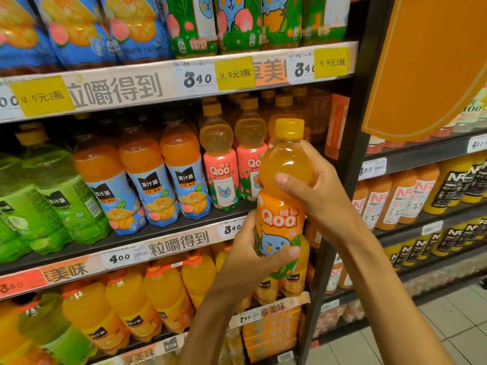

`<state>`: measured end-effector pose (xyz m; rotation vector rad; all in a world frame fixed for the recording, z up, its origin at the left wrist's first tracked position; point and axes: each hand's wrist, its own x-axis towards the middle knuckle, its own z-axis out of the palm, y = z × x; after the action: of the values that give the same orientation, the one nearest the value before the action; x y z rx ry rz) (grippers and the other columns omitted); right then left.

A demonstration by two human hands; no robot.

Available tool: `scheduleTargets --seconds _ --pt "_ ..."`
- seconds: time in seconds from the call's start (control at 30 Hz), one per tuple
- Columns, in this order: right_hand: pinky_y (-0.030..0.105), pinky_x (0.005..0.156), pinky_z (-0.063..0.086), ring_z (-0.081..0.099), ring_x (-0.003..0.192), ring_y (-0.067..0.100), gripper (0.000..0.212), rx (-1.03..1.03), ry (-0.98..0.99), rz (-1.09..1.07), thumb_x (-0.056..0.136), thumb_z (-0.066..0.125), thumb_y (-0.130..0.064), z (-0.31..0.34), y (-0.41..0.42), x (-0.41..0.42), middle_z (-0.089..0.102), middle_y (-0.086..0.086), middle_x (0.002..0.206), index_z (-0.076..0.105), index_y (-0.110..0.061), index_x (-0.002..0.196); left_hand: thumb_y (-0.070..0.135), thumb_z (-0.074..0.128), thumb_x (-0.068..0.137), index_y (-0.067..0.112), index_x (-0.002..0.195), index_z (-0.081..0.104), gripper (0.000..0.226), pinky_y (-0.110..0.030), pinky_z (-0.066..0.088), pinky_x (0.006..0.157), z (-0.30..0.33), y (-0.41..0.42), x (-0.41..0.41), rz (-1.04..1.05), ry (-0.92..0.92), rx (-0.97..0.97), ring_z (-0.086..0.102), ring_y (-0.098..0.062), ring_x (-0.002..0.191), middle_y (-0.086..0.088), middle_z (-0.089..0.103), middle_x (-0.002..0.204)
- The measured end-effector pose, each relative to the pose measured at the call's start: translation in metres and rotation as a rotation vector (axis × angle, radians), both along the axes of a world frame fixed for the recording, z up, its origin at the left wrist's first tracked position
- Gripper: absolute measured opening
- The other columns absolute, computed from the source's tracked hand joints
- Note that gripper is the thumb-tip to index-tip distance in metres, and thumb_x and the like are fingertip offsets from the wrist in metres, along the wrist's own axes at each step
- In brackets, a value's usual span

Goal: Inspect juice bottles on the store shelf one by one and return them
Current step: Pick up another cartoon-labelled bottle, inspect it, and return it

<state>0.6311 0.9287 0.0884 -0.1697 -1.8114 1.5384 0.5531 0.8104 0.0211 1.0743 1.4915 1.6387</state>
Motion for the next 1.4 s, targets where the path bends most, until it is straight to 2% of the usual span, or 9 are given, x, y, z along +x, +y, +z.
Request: scheduleTargets --seconds 0.3,0.37,0.47,0.57,0.7,0.83,0.97,1.2,1.4 --pt "0.019 0.08 0.052 0.064 0.106 0.01 0.06 0.13 0.045 0.024 0.074 0.073 -0.014 -0.007 -0.013 0.013 0.064 -0.003 0.113 0.046 -0.021 0.127 -0.002 0.076 0.071 0.014 0.132 0.04 0.073 -0.026 0.054 0.083 -0.016 0.029 -0.01 0.128 0.079 0.184 0.062 -0.019 0.112 -0.009 0.059 0.125" --pt "0.018 0.079 0.052 0.065 0.104 0.01 0.058 0.111 0.059 0.029 0.072 0.074 -0.009 -0.007 -0.01 0.015 0.067 -0.007 0.11 0.049 -0.023 0.123 0.006 0.077 0.069 0.026 0.132 0.039 0.076 -0.033 0.054 0.09 -0.019 0.035 -0.012 0.149 0.086 0.185 0.057 -0.024 0.119 -0.009 0.052 0.131" --pt "0.016 0.077 0.051 0.066 0.1 0.005 0.056 0.114 0.087 -0.04 0.071 0.074 -0.006 -0.006 -0.004 0.016 0.068 -0.011 0.105 0.052 -0.026 0.119 0.022 0.077 0.07 0.073 0.117 0.022 0.088 -0.041 0.043 0.104 -0.017 0.046 -0.014 0.155 0.207 0.11 0.035 -0.017 0.135 0.015 0.03 0.137" --pt "0.015 0.075 0.051 0.065 0.098 0.003 0.052 0.126 0.123 -0.137 0.072 0.072 -0.009 -0.003 0.005 0.015 0.067 -0.014 0.103 0.052 -0.028 0.117 0.036 0.076 0.069 0.082 0.109 0.009 0.09 -0.03 0.042 0.104 -0.014 0.058 -0.013 0.106 0.298 0.051 0.028 -0.009 0.134 0.036 0.019 0.126" --pt "0.014 0.075 0.051 0.064 0.1 0.0 0.05 0.157 0.124 -0.207 0.074 0.071 -0.013 0.002 0.021 0.014 0.065 -0.021 0.103 0.05 -0.032 0.116 0.031 0.078 0.068 0.065 0.122 0.016 0.089 -0.036 0.045 0.103 -0.016 0.081 -0.01 0.126 0.259 0.073 0.042 -0.011 0.129 0.009 0.035 0.141" --pt "0.011 0.078 0.048 0.059 0.1 -0.007 0.052 0.211 0.139 -0.284 0.078 0.074 -0.008 0.004 0.032 0.008 0.058 -0.015 0.108 0.046 -0.028 0.116 0.02 0.079 0.074 0.04 0.128 0.031 0.075 -0.013 0.041 0.095 -0.016 0.104 -0.001 0.309 0.331 0.081 0.044 -0.009 0.126 0.012 0.046 0.129" --pt "0.009 0.08 0.047 0.056 0.103 -0.007 0.055 0.229 0.127 -0.332 0.082 0.072 -0.003 0.0 0.045 -0.002 0.053 -0.013 0.114 0.041 -0.029 0.119 0.02 0.075 0.078 0.014 0.137 0.041 0.068 -0.021 0.039 0.097 -0.018 0.12 0.008 0.496 0.488 0.062 0.043 -0.016 0.127 -0.002 0.045 0.136" --pt "0.004 0.077 0.044 0.051 0.1 -0.019 0.059 0.189 0.133 -0.413 0.083 0.071 -0.003 -0.012 0.064 -0.017 0.046 -0.017 0.115 0.035 -0.021 0.126 0.021 0.074 0.078 0.015 0.134 0.042 0.066 -0.04 0.048 0.093 -0.029 0.137 0.009 0.606 0.502 0.024 0.049 -0.022 0.122 -0.003 0.048 0.134" --pt "0.007 0.08 0.046 0.05 0.103 -0.018 0.061 0.174 0.153 -0.472 0.083 0.072 -0.005 -0.019 0.08 -0.026 0.042 -0.018 0.118 0.031 -0.025 0.124 0.014 0.077 0.074 0.011 0.137 0.04 0.073 -0.024 0.038 0.099 -0.042 0.147 0.013 0.675 0.624 0.073 0.042 -0.018 0.128 -0.004 0.046 0.134"
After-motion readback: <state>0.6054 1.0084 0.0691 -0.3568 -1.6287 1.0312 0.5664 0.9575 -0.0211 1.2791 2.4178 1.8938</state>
